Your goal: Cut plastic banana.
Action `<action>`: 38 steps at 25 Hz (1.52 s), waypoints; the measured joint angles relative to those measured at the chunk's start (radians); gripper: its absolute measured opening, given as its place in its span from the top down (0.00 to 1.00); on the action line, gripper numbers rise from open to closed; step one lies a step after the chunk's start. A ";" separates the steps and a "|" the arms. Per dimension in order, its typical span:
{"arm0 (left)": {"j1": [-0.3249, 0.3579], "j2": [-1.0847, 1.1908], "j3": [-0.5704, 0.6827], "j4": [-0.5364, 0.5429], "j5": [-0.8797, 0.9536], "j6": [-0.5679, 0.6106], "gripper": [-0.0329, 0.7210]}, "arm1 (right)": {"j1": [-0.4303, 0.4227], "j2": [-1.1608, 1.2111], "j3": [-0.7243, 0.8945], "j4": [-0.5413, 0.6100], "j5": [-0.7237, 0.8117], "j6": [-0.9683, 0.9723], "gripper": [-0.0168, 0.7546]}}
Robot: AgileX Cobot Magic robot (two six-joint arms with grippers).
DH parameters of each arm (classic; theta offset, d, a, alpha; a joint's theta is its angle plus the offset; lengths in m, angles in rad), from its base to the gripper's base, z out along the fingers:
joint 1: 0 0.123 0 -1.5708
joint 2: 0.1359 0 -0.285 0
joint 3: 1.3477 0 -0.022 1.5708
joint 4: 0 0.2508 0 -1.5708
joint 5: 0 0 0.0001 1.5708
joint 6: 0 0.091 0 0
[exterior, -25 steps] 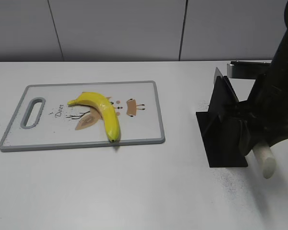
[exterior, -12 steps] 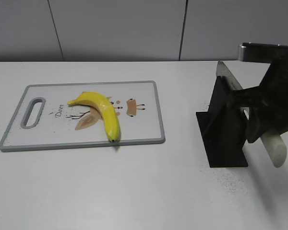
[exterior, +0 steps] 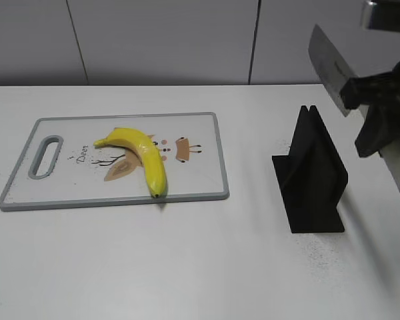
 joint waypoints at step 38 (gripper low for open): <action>-0.026 1.389 -0.783 -0.314 -0.159 0.876 0.32 | 0.051 0.651 -0.807 0.070 0.129 -1.207 0.74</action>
